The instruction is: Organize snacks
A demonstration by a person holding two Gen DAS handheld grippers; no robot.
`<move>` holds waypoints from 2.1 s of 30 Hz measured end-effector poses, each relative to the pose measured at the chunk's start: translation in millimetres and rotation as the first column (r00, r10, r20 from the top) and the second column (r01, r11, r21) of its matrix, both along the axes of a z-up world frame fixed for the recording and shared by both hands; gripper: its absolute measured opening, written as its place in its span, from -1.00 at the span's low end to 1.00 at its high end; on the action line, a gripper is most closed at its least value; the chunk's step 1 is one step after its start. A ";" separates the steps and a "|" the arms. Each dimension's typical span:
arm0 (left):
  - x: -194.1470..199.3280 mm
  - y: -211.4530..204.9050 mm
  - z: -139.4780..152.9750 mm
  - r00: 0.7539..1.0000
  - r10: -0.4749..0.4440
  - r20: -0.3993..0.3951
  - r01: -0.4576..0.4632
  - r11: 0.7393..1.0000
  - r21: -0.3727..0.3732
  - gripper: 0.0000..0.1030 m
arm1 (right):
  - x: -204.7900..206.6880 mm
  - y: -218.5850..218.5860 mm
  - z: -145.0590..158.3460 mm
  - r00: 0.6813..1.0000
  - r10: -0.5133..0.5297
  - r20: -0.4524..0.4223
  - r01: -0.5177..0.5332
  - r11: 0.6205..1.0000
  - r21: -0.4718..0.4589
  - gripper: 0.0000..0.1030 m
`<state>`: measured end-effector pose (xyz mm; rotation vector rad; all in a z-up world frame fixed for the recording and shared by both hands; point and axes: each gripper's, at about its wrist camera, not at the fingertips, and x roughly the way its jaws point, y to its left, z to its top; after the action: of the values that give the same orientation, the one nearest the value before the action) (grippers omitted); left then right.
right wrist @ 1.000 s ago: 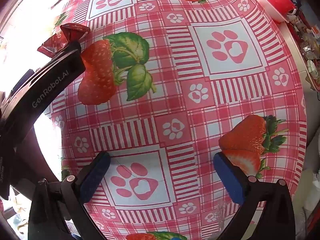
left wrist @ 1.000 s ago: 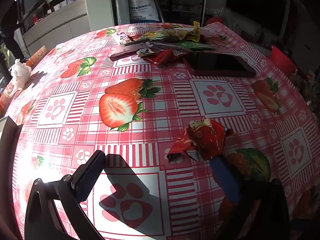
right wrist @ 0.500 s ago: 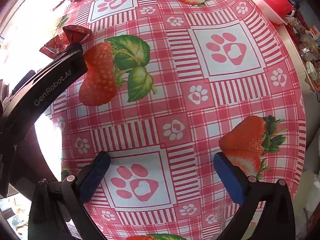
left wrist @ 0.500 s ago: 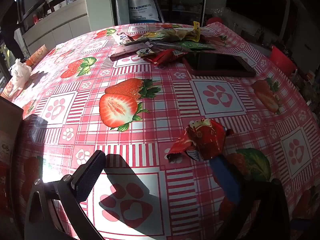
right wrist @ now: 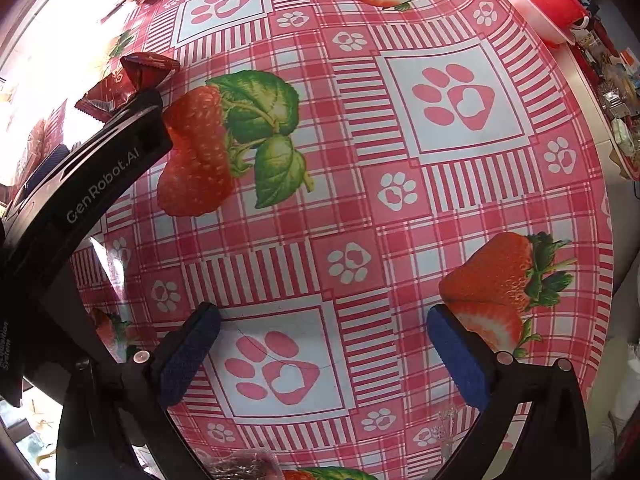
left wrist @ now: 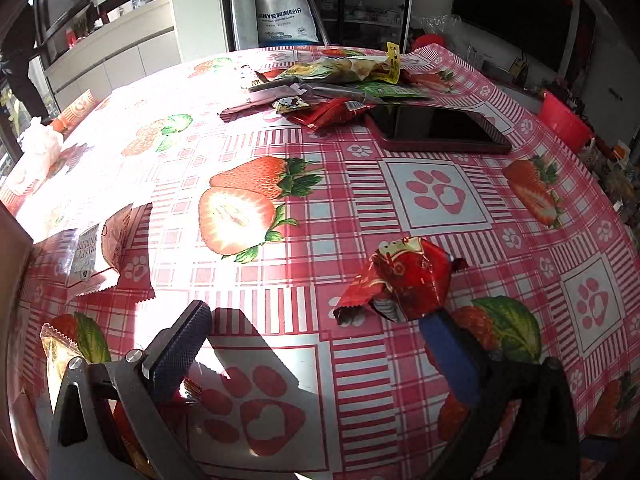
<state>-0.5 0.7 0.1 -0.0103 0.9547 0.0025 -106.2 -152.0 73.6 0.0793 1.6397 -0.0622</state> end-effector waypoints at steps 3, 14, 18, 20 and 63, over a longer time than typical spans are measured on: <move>0.1 1.1 -0.6 1.000 0.000 0.000 0.000 1.000 0.000 1.00 | -1.3 -1.3 2.4 1.000 -0.003 0.008 0.003 1.000 0.000 1.00; 0.1 1.0 -0.6 1.000 0.000 0.000 0.000 1.000 -0.001 1.00 | 1.8 0.7 -0.5 1.000 -0.005 -0.003 0.005 1.000 0.001 1.00; 0.1 0.9 -0.5 1.000 0.000 0.000 0.000 1.000 -0.001 1.00 | 7.9 1.7 -3.7 1.000 -0.004 -0.030 0.004 1.000 0.004 1.00; 0.0 1.1 -0.6 1.000 0.000 0.001 0.000 1.000 -0.001 1.00 | 12.5 1.7 -5.1 0.999 -0.003 -0.042 0.003 1.000 0.005 1.00; 15.4 1.4 37.5 0.919 -0.187 -0.346 0.167 0.982 -0.087 1.00 | 20.3 -5.8 -8.5 0.998 -0.040 -0.049 0.041 0.999 0.010 1.00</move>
<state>14.9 2.2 37.6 0.0266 1.3141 -0.1962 -86.0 -157.8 65.1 0.1203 1.6874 -0.0865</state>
